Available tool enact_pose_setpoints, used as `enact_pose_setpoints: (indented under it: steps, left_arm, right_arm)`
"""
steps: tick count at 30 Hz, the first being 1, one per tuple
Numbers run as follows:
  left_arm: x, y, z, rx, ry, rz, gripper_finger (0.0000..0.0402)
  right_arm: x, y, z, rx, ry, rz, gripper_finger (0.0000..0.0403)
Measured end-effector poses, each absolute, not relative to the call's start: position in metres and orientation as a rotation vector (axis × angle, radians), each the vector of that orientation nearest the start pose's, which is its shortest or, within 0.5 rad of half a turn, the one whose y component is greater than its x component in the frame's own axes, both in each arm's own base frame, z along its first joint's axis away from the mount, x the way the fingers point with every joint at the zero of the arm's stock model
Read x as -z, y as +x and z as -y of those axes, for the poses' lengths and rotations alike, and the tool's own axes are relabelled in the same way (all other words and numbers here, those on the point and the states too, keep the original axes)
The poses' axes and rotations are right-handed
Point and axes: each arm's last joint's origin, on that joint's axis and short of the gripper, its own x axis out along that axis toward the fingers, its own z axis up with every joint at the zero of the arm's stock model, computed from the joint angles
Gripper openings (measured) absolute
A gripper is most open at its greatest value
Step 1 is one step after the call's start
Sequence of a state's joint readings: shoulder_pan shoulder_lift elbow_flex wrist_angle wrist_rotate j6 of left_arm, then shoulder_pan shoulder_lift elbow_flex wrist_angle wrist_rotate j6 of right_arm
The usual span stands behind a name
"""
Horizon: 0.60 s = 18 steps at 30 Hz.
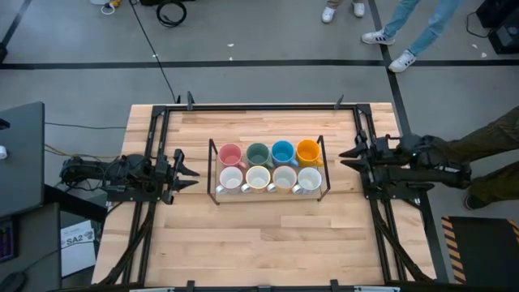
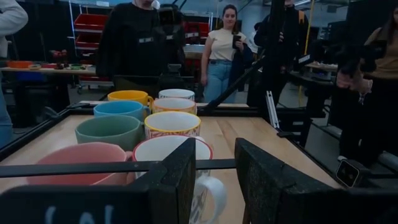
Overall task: Place coffee mugs
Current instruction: Return to Home Position
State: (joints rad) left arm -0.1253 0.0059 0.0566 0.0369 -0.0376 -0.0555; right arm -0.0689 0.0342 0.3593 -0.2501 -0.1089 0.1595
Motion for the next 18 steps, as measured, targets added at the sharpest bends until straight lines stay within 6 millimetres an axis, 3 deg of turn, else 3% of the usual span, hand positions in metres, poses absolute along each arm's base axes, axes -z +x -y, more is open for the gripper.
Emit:
enact_pose_setpoints:
  steps: [18]
  left_arm:
    - [-0.185, 0.093, 0.011, 0.09, -0.063, 0.078, 0.0118]
  right_arm:
    - [-0.192, 0.092, 0.005, 0.019, 0.18, 0.078, 0.0108]
